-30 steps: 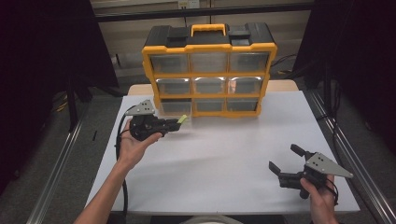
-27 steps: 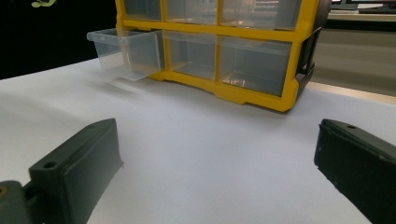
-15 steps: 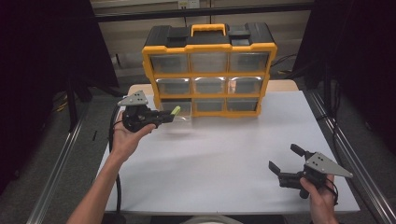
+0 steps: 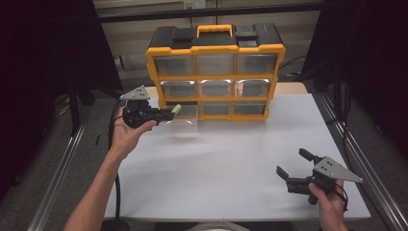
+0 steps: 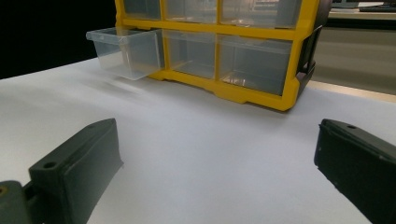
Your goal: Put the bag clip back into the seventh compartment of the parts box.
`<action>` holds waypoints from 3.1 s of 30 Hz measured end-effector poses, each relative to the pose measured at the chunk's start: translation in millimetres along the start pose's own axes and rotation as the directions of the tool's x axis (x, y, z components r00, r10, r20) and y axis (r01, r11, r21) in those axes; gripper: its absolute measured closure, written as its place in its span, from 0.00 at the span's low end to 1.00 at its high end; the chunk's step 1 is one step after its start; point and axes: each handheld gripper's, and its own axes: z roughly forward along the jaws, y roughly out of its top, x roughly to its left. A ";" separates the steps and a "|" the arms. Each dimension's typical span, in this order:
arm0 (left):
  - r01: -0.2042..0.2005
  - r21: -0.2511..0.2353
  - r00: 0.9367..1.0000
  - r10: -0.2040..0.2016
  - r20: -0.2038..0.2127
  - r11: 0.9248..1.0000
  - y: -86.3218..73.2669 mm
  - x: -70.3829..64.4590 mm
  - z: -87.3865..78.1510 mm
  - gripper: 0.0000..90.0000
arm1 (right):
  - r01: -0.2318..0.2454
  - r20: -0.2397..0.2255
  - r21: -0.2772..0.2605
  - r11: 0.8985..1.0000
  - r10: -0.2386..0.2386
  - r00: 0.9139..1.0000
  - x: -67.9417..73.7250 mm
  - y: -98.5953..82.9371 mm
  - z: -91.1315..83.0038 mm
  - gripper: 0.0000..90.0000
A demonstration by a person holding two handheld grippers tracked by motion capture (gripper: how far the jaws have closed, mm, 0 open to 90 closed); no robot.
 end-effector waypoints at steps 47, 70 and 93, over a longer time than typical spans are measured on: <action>-0.008 0.278 0.999 0.021 -0.042 0.961 28.5 43.5 44.0 0.87 | 0.005 -0.005 0.001 1.000 -0.005 1.000 -0.9 0.1 -1.8 0.00; -0.003 0.343 0.999 0.020 -0.048 0.939 32.2 53.7 60.1 0.87 | -0.009 -0.002 0.001 1.000 0.009 1.000 -0.6 -0.3 -0.7 0.00; -0.055 0.425 0.998 0.068 -0.016 0.903 25.1 60.2 72.5 0.87 | 0.001 -0.006 0.004 1.000 -0.001 1.000 -1.4 -0.5 -1.2 0.00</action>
